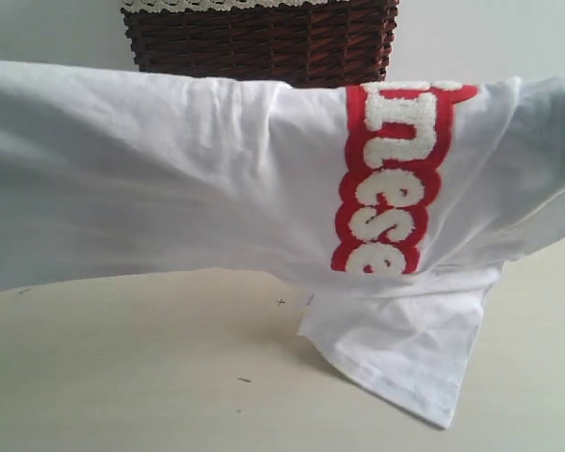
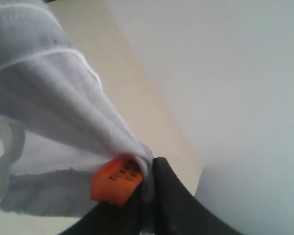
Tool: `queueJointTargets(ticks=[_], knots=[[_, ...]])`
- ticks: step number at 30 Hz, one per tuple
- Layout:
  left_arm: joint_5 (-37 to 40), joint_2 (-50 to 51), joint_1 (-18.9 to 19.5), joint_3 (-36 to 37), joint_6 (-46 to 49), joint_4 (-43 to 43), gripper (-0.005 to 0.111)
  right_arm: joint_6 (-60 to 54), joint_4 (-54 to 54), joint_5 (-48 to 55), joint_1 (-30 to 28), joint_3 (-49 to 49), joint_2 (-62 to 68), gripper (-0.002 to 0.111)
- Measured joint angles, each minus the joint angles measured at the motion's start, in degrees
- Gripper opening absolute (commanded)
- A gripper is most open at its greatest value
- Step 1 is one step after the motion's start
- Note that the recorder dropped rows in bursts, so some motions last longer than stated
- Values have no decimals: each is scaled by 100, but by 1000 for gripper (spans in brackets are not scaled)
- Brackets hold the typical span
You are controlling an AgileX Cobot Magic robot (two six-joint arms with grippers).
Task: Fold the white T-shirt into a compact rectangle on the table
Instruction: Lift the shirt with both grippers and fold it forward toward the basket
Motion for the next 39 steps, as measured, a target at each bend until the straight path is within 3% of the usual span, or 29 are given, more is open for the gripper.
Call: queueJointTargets(ticks=[9,14,22,32,39], knots=[[377,-856,0,0,-197,-445,0,61,201,415,-10,0,-987,0],[642,-1209,0,0,-802,-103,0,73,382,612,-10,0,-1380,0],[952,-1548,0,0,-1027,-7,0,73,521,925,-10,0,-1746,0],[1136,-1627,0,-664,-1038,-208,0,73,613,943,-10,-442,-1965,0],[1597,-1627,0,402,-971,-812,0,73,895,2216,-10,156,-1303,0]])
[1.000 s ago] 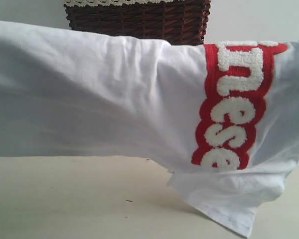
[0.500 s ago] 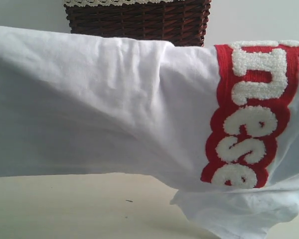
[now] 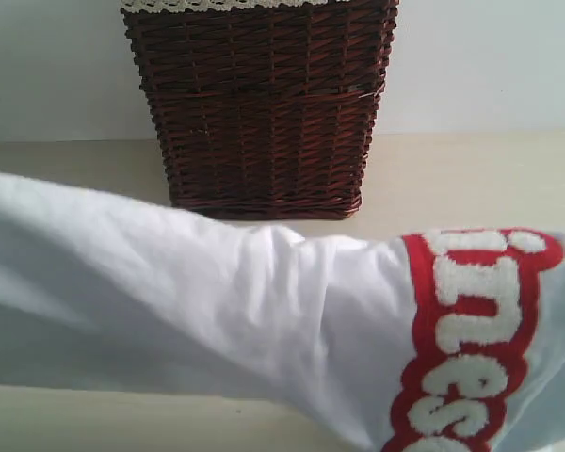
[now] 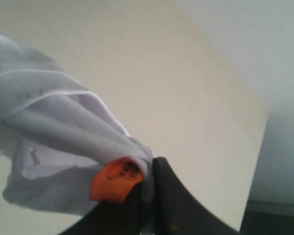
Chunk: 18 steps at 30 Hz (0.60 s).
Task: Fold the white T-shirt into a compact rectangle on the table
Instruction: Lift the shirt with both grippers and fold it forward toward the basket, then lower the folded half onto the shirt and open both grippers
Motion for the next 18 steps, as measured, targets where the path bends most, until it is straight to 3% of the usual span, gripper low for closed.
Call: queueJointTargets(ticks=[3,7,15,18], knots=[[-671,119,0,735,274,-12,0,0,-201,-236,0,359,567,0],[-2184,818,0,1435,759,-22,0,388,-861,-1483,0,462,1471,0],[-4427,2884,-13,1658,1260,-74,1,2256,-2785,-3747,0,462,3395,0],[-5079,3719,-131,1628,1299,-74,15,3060,-3874,-4256,0,436,4192,0]])
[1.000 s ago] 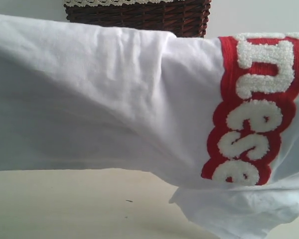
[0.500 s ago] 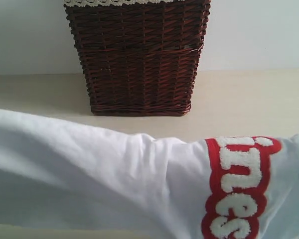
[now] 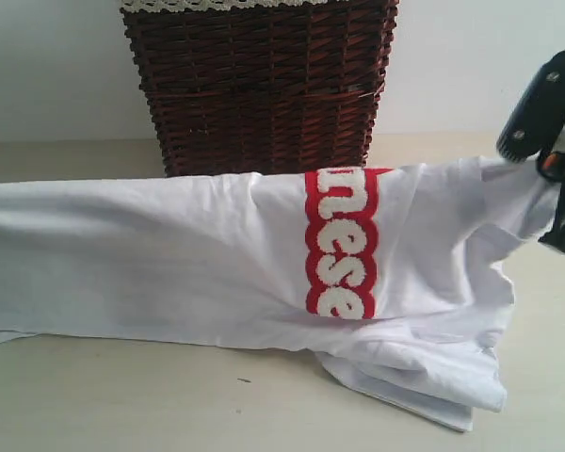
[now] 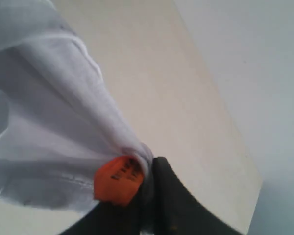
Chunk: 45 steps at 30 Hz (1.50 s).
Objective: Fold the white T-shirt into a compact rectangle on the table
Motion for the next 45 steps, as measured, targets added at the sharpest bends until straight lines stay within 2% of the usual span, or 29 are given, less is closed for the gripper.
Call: queueJointTargets(ticks=[1,2,3,4,6,7,8,9,11,12,13,15,16,17,18,19,20,22,24,25,26,27,29,32,35,37,40,45], knots=[[-194,285,-70,-49,0,0,21,319,-375,-82,0,-44,275,0],[-358,552,-139,-108,25,0,32,662,-671,-122,0,-91,493,0],[-490,801,-200,-181,56,0,50,1048,-1040,-145,0,-165,751,2],[-715,1176,-277,-324,86,11,61,1863,-1691,-145,0,-334,1212,6],[-963,1479,-320,-464,86,11,68,2859,-2398,-100,0,-538,1579,14],[-1086,1574,-333,-499,86,11,68,3247,-2752,-92,0,-644,1696,20],[-1286,1693,-333,-539,86,11,65,3695,-3098,-45,0,-747,1818,32],[-1534,1811,-333,-566,86,11,63,4449,-3702,81,0,-924,1976,39],[-1800,1885,-343,-574,86,11,58,5221,-4218,256,0,-1102,2082,50],[-1879,1890,-343,-574,86,11,49,5543,-4343,312,0,-1164,2096,56],[-1927,1902,-366,-574,67,11,43,5946,-4514,439,0,-1270,2110,57],[-1843,1902,-481,-577,-168,-9,25,6260,-4512,600,0,-1304,2086,54],[-1741,1891,-552,-577,-267,-9,9,6323,-4389,647,0,-1304,2043,47],[-1458,1876,-719,-589,-408,-9,0,6363,-4046,666,0,-1304,1925,37],[-1215,1851,-829,-619,-446,-9,0,6372,-3735,666,0,-1304,1831,18],[-533,1816,-1074,-750,-485,-12,0,6235,-3102,577,0,-1304,1605,5],[-158,1804,-1198,-843,-518,-12,0,5997,-2650,509,-2,-1304,1487,0],[1100,1792,-1551,-1190,-918,-69,0,4194,-440,315,-2,-1304,1129,0],[1580,1792,-1617,-1307,-1155,-205,0,2678,1082,388,-2,-1266,1060,0],[1954,1792,-1631,-1331,-1320,-343,0,1297,2499,628,-2,-1241,1077,0],[2098,1792,-1631,-1331,-1401,-381,0,595,3241,802,-2,-1229,1111,0],[2387,1792,-1631,-1331,-1484,-431,0,-464,4550,1107,-2,-1205,1182,0],[2491,1792,-1631,-1263,-1519,-455,0,-1226,5478,1309,-2,-1182,1267,0],[2294,1792,-1641,-1044,-1861,-464,0,-1633,6099,1336,-2,-1066,1453,0],[1492,2036,-1641,-988,-2527,-464,0,-1449,6167,1128,-2,-973,1859,0],[1159,2436,-1641,-979,-2617,-464,0,-1361,6167,918,-2,-973,2173,0],[815,3278,-1641,-1265,-2705,-464,0,-1127,6167,750,-2,-1168,2810,0],[883,4075,-1641,-1854,-2759,-464,0,-1078,6167,701,-2,-1463,3393,0]])
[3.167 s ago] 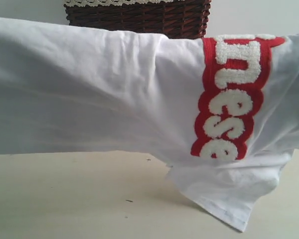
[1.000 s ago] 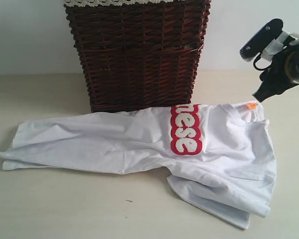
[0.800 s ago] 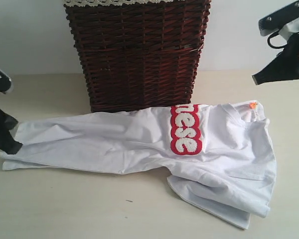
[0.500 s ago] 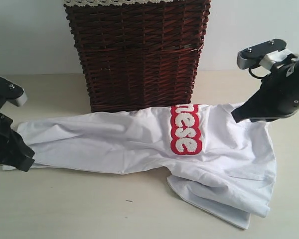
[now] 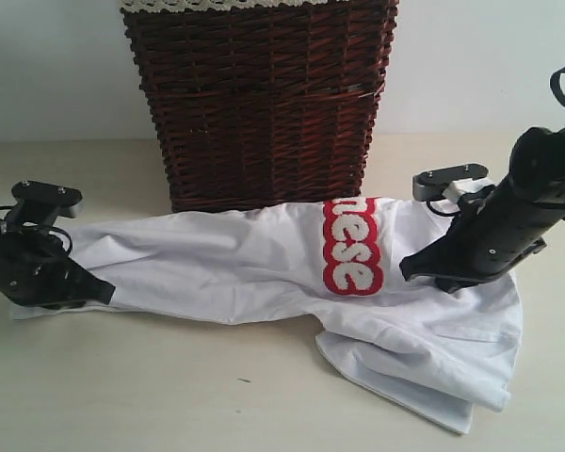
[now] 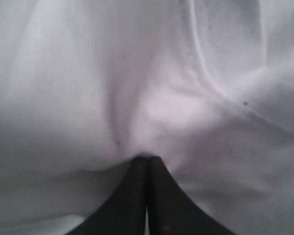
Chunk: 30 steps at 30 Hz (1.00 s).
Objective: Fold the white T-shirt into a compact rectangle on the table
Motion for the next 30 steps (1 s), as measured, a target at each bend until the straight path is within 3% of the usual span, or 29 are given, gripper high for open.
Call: queueJointTargets(ticks=[7,12,20,30], knots=[[517,135,12,-177,-164,212,0,0,20,20,0,20,60,0],[1291,85,23,-213,-371,273,0,0,20,-437,0,467,-136,0],[1664,-190,23,215,-605,101,0,82,189,-600,0,1099,-550,0],[3317,-476,23,768,-864,-46,0,91,303,654,0,1411,-1085,0]])
